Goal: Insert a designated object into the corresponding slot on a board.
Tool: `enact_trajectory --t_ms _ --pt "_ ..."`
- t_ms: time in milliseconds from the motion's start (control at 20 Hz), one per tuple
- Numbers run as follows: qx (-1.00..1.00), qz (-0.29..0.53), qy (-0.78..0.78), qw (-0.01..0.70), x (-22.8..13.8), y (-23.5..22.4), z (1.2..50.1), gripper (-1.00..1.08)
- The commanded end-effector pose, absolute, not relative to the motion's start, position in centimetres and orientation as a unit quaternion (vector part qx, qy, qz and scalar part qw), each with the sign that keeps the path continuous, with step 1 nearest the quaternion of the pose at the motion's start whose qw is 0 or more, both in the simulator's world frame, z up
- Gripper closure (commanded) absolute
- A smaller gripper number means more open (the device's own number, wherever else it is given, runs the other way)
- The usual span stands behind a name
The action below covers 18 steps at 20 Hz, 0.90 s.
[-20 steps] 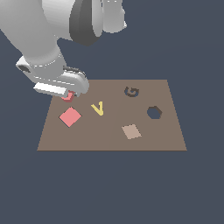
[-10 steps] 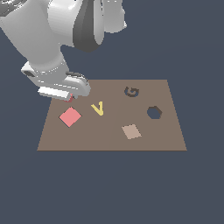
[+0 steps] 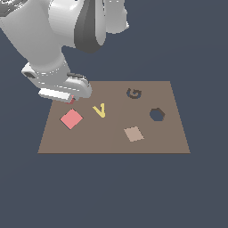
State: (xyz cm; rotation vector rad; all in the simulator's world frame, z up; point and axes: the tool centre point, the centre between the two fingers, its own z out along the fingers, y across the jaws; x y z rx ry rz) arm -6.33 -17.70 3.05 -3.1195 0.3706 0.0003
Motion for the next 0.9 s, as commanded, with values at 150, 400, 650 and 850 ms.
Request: enact_trajectory --t_ms 150,400,650,850 --pt "-0.994 0.000 0.112 0.000 -6.2 -17.5 3.1 1.08" --pt "-0.997 0.000 0.076 0.000 -5.3 -16.5 3.1 1.08" --pt "-1.000 0.000 0.008 0.000 -4.0 -14.3 3.2 1.08" --pt "-0.998 0.000 -0.070 0.000 -2.8 -11.6 3.3 1.08"
